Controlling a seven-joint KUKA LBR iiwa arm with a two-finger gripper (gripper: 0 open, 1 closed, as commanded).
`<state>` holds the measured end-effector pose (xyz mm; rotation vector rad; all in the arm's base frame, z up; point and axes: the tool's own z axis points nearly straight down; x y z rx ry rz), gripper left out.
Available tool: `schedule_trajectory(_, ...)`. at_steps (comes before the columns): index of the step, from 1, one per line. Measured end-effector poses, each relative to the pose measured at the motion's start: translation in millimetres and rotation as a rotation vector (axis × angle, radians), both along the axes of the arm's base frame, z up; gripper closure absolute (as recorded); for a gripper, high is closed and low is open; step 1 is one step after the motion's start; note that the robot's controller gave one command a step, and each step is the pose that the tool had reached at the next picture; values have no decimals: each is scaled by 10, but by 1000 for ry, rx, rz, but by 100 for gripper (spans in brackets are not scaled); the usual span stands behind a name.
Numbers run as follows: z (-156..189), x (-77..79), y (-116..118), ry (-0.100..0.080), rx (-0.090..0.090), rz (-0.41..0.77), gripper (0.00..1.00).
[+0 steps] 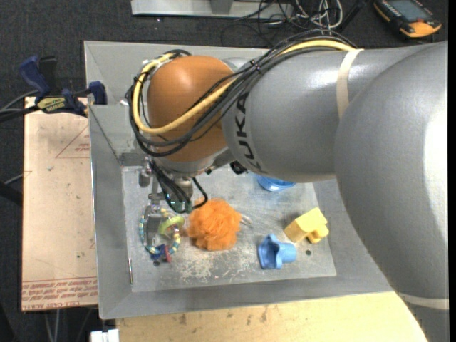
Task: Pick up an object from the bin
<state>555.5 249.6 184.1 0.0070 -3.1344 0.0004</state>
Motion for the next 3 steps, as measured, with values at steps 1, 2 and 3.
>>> schedule_trajectory(1,47,21,-12,-7,1,-4,0)
schedule_trajectory(2,-377,-32,-95,-15,5,-30,0)
schedule_trajectory(3,-952,-390,-592,-7,1,7,100)
